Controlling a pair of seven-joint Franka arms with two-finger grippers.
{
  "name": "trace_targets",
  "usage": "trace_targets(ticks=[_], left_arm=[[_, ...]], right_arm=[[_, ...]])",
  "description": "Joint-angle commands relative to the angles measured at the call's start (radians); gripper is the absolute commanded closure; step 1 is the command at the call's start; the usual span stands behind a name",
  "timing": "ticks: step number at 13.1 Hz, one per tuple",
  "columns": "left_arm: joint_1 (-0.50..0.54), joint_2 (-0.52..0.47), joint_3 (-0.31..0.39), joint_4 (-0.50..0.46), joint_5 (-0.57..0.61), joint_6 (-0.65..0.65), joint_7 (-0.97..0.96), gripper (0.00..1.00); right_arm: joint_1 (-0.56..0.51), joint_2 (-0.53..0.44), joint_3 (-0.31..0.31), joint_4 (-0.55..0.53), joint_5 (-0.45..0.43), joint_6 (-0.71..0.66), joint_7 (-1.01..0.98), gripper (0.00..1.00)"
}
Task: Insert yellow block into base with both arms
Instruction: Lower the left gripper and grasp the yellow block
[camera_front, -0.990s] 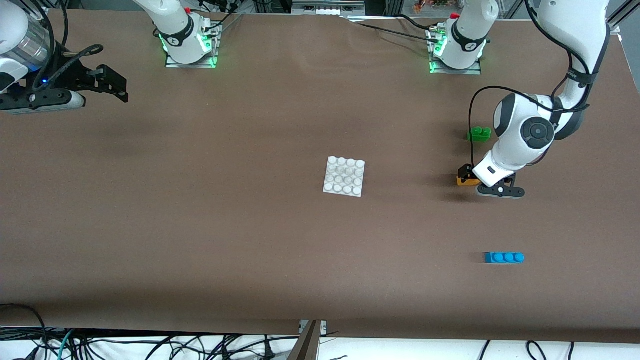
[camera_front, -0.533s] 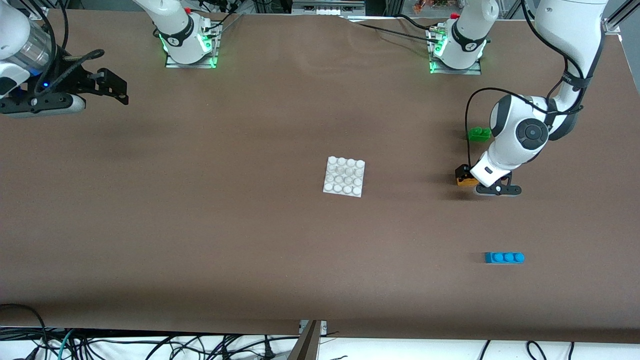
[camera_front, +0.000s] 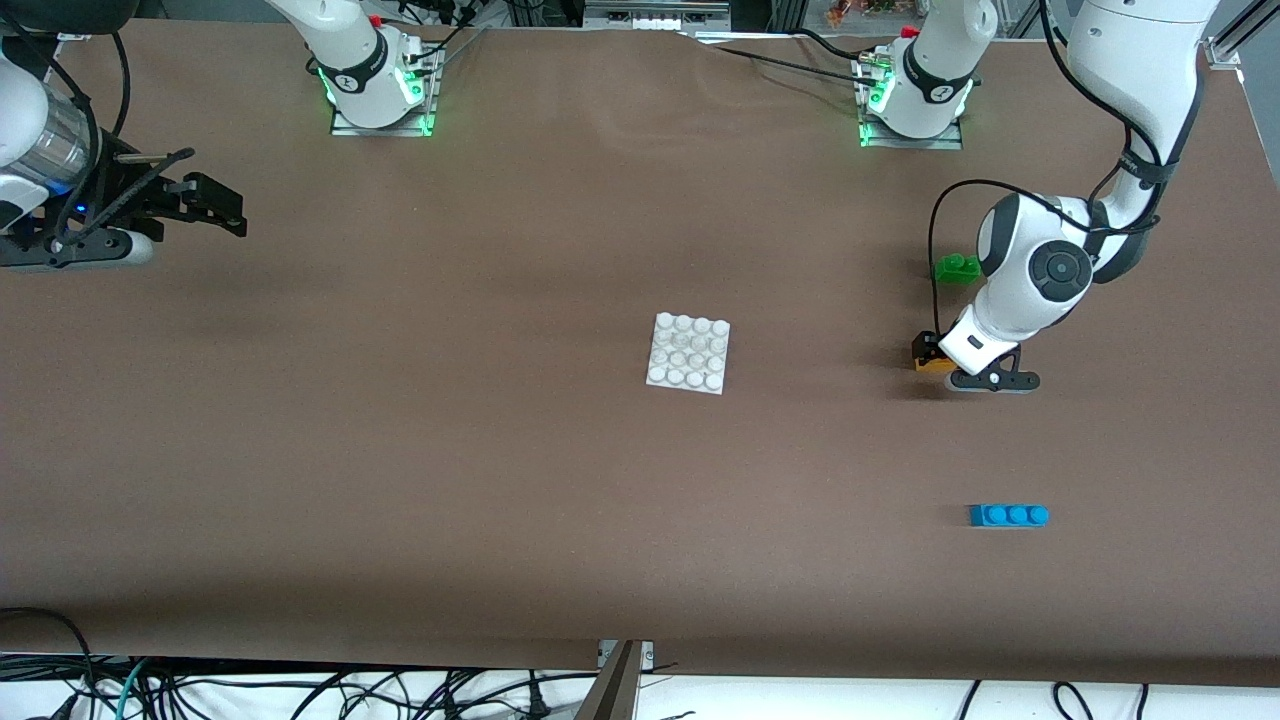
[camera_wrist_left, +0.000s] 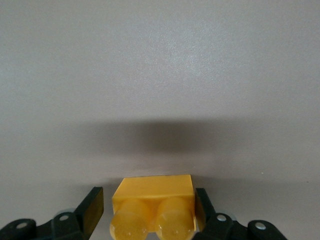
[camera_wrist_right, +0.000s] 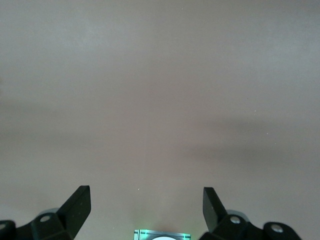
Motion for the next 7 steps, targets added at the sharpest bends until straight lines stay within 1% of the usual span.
trace_targets(ticks=[1,7], left_arm=[[0.009,-0.009,-0.007,-0.012,0.027,0.012,-0.020,0.19],[0.009,-0.009,-0.008,-0.020,0.015,0.006,-0.020,0.18]], right_arm=[[-0.015,0.008,0.004,0.030,0.004,-0.024,-0.016,0.01],[-0.018,0.005,0.001,0.077,-0.012,-0.030,-0.019,0.01]])
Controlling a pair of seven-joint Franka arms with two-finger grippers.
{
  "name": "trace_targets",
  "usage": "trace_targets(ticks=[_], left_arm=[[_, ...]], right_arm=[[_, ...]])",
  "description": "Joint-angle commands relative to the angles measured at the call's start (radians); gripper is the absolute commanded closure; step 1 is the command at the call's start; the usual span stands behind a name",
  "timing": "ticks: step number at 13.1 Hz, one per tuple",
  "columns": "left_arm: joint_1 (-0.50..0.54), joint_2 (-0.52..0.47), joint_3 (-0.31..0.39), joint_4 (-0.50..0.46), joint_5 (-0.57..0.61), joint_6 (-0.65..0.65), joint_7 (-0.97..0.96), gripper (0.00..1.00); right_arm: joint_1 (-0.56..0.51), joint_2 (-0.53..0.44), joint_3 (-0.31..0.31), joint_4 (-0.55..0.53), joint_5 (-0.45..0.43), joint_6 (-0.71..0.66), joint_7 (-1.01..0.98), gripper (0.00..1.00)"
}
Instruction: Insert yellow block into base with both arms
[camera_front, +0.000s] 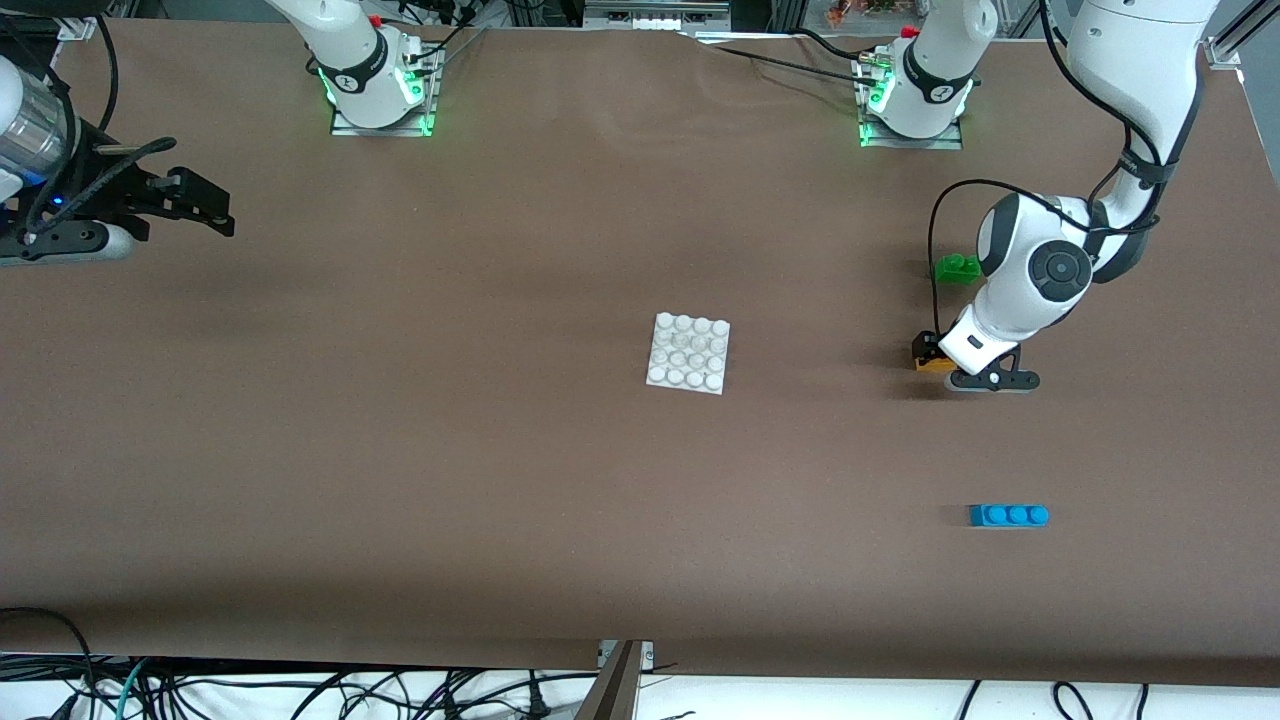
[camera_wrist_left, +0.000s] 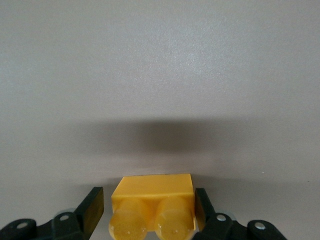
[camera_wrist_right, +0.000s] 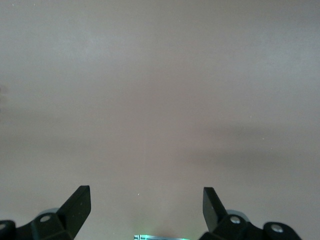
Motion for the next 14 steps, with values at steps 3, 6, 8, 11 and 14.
trace_targets(ticks=[3,6,8,11,14], left_arm=[[0.008,-0.014,-0.008,-0.016,0.013,-0.008,-0.019,0.17],[0.008,-0.018,-0.010,-0.016,0.012,-0.011,-0.019,0.17],[0.008,-0.026,-0.011,-0.013,0.010,-0.026,-0.021,0.17],[0.008,-0.029,-0.011,-0.011,-0.002,-0.029,-0.019,0.17],[0.008,-0.031,-0.013,-0.011,-0.002,-0.029,-0.018,0.17]], right_arm=[[-0.009,0.012,0.004,0.040,-0.006,-0.049,-0.015,0.01],[-0.014,0.014,0.002,0.040,-0.010,-0.049,-0.016,0.01],[-0.015,0.015,0.001,0.040,-0.010,-0.048,-0.013,0.01],[-0.026,0.023,0.001,0.038,-0.010,-0.049,-0.013,0.01],[-0.035,0.026,0.002,0.040,-0.008,-0.049,-0.012,0.01]])
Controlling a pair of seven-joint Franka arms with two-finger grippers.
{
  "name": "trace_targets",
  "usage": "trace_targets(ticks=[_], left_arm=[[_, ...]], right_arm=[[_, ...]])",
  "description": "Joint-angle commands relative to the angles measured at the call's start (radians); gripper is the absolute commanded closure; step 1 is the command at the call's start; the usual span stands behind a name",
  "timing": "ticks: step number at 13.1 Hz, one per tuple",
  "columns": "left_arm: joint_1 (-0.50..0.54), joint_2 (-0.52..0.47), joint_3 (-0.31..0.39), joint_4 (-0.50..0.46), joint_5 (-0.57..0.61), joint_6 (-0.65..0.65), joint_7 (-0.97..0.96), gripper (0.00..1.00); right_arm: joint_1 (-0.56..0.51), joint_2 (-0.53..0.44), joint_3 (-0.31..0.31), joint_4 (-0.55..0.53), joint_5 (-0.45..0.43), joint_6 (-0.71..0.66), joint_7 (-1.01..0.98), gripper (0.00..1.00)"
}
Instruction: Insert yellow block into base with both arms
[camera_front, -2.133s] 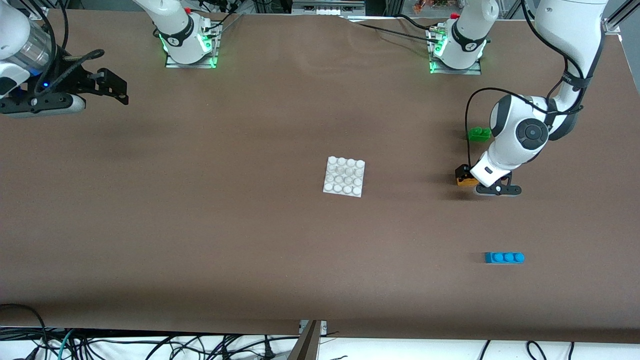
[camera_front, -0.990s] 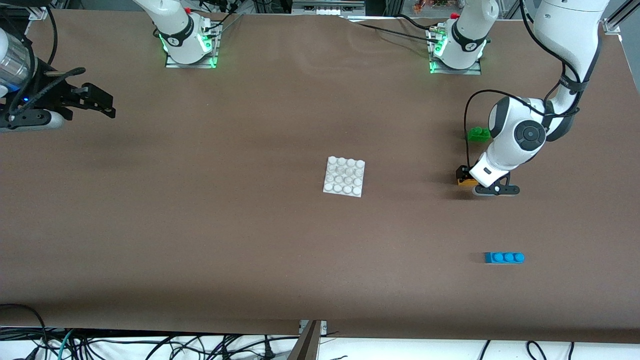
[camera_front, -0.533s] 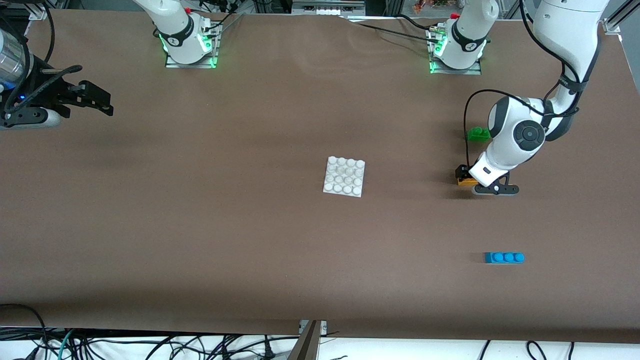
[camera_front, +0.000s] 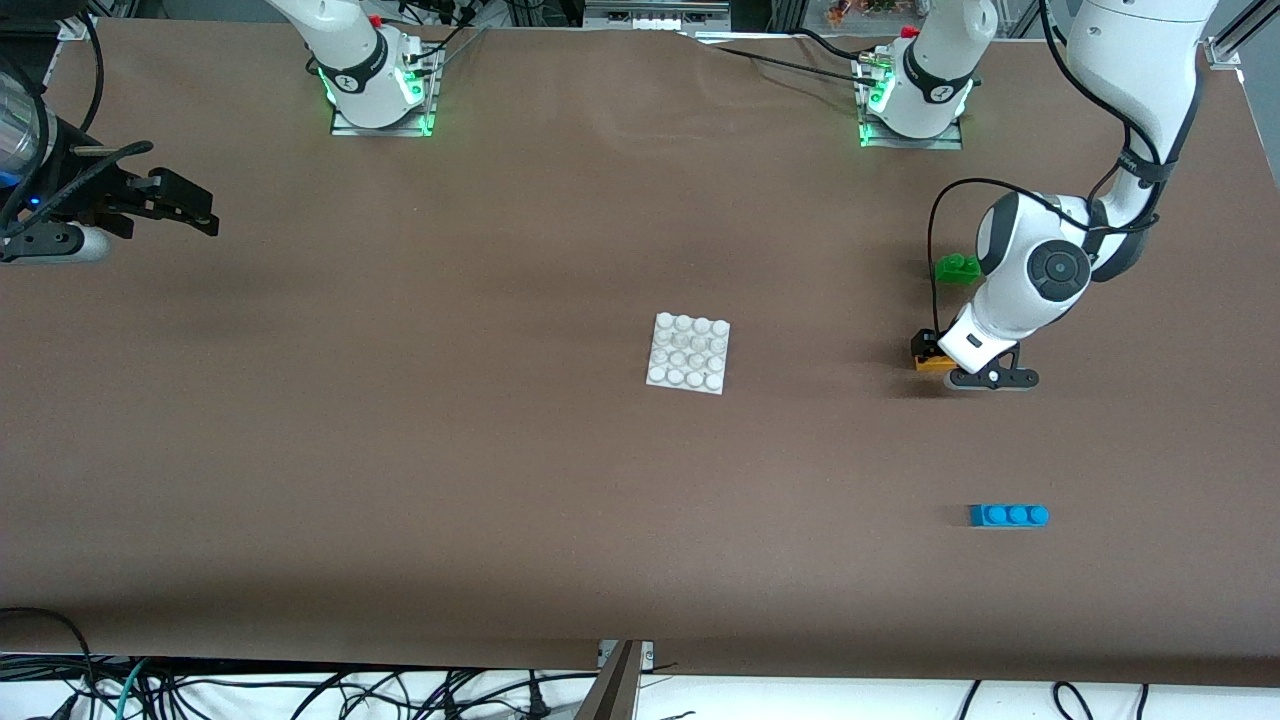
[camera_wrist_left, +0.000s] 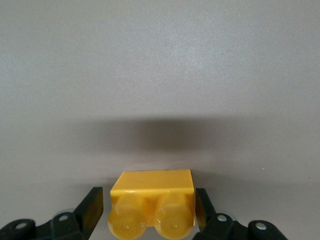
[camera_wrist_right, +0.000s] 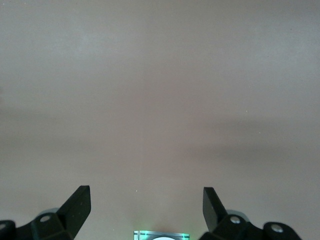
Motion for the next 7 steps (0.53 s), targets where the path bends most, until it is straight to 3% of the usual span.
trace_targets(ticks=[1,7], left_arm=[[0.008,-0.026,-0.011,-0.008,-0.002,-0.021,-0.011,0.17],[0.008,-0.039,-0.011,-0.004,-0.004,-0.042,-0.008,0.18]], right_arm=[[-0.011,0.009,0.006,0.024,-0.006,-0.022,-0.012,0.01],[-0.014,0.011,0.006,0.021,-0.006,-0.022,-0.010,0.01]])
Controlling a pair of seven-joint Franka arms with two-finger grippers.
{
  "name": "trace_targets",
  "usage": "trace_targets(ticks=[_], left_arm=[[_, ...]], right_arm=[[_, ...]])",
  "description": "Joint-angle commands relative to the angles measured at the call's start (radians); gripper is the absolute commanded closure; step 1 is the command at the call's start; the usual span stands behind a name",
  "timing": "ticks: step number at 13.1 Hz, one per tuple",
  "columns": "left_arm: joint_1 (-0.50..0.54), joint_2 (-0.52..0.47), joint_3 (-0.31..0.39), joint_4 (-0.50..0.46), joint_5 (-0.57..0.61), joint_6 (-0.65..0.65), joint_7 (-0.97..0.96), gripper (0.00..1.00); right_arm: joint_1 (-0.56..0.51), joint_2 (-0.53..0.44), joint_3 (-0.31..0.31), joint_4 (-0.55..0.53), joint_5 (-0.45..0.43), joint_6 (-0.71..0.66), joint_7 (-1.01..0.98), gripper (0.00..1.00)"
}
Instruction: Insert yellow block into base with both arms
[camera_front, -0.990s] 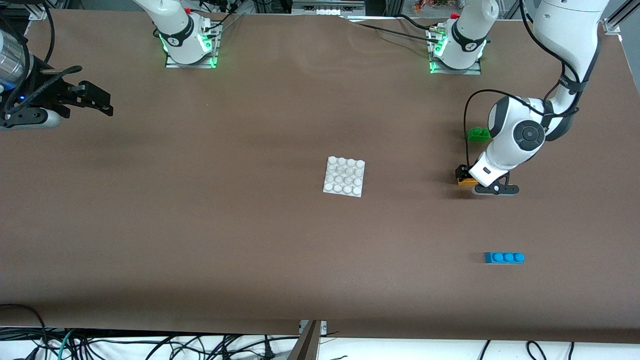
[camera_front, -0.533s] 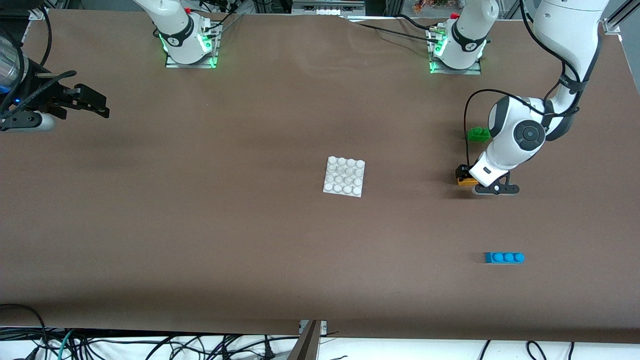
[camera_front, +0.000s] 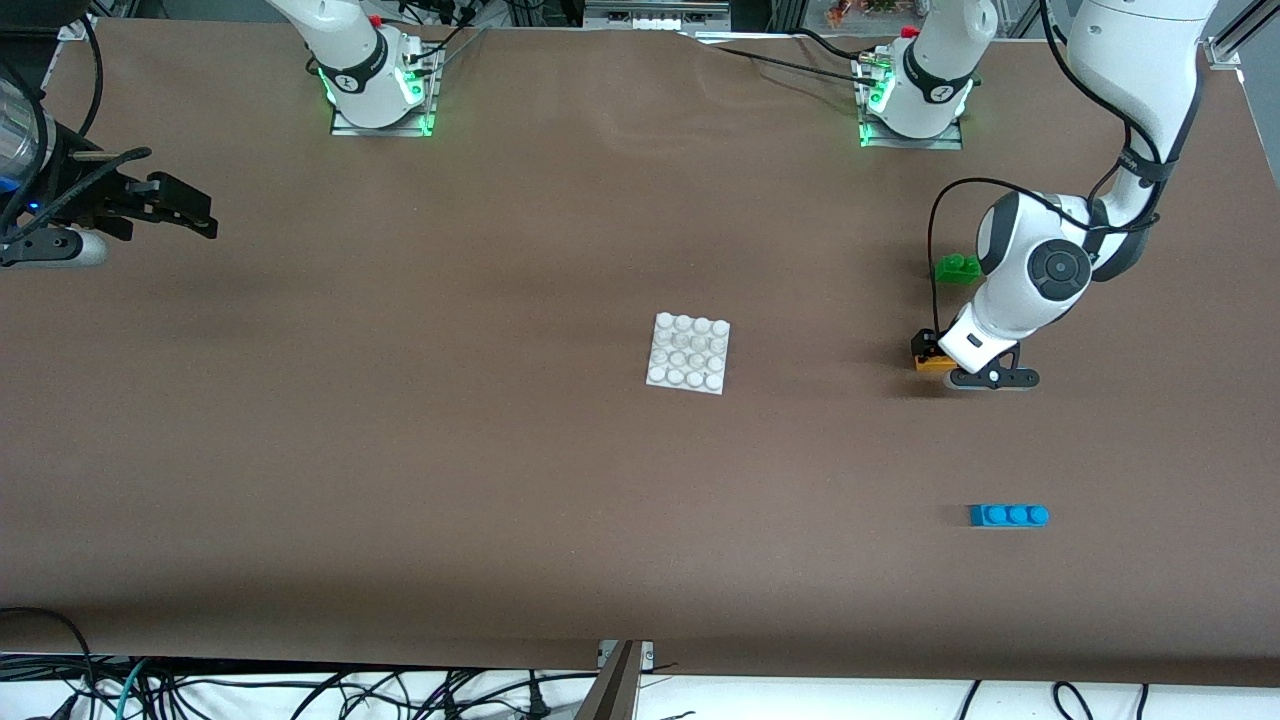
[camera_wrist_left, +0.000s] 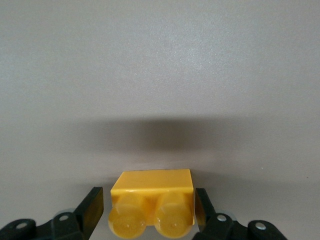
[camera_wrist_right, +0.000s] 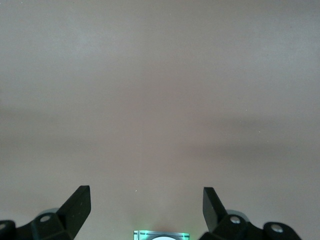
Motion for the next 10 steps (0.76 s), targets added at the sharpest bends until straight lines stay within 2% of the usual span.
trace_targets(ticks=[1,10], left_arm=[[0.008,-0.035,-0.010,-0.005,-0.004,-0.033,-0.006,0.18],[0.010,-0.029,-0.010,-0.005,-0.054,-0.033,0.029,0.21]], right_arm=[[-0.012,0.008,0.006,0.023,-0.006,-0.022,-0.010,0.01],[-0.010,0.002,0.006,0.001,0.001,0.000,-0.002,0.01]])
